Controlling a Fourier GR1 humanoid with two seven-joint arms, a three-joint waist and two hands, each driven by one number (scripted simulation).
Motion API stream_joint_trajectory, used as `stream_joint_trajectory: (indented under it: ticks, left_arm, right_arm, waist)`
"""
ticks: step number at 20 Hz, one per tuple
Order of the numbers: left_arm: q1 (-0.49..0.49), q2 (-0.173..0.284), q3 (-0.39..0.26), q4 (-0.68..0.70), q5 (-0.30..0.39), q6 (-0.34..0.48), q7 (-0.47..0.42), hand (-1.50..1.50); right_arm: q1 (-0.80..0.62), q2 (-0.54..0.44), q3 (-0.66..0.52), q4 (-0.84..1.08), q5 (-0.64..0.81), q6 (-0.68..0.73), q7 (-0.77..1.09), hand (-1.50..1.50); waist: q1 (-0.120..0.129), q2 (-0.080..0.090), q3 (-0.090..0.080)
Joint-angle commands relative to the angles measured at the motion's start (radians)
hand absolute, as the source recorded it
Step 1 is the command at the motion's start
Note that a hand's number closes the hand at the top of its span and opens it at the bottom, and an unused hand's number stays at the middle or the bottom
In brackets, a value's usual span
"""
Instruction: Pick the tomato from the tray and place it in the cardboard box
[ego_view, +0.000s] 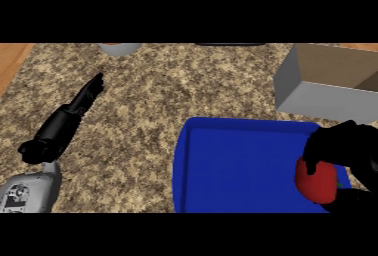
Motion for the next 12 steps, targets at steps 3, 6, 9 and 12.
stream_joint_trajectory:
  ticks: [3, 6, 9, 12]
  left_arm:
    - [-0.004, 0.011, 0.006, 0.045, -0.007, -0.011, -0.05, 0.0]
    - [0.026, -0.013, -0.013, -0.007, -0.023, 0.013, -0.026, 0.0]
    - [0.001, -0.029, -0.04, 0.017, -0.031, 0.005, -0.017, 0.0]
    - [0.025, -0.021, -0.023, -0.068, 0.001, -0.01, 0.04, 0.0]
  right_arm:
    - [-0.261, 0.029, -0.153, 0.122, -0.144, 0.096, 0.282, 1.5]
    - [-0.328, -0.017, -0.254, 0.28, -0.18, 0.099, 0.254, 1.5]
    - [-0.492, -0.047, -0.259, 0.565, -0.12, 0.055, 0.149, 1.5]
    - [-0.521, -0.126, -0.223, 0.658, -0.008, 0.046, 0.079, 1.5]
  waist:
    - [0.016, 0.003, -0.001]
    - [0.018, 0.002, 0.0]
    - [0.035, 0.01, 0.001]
    - [0.032, 0.005, 0.001]
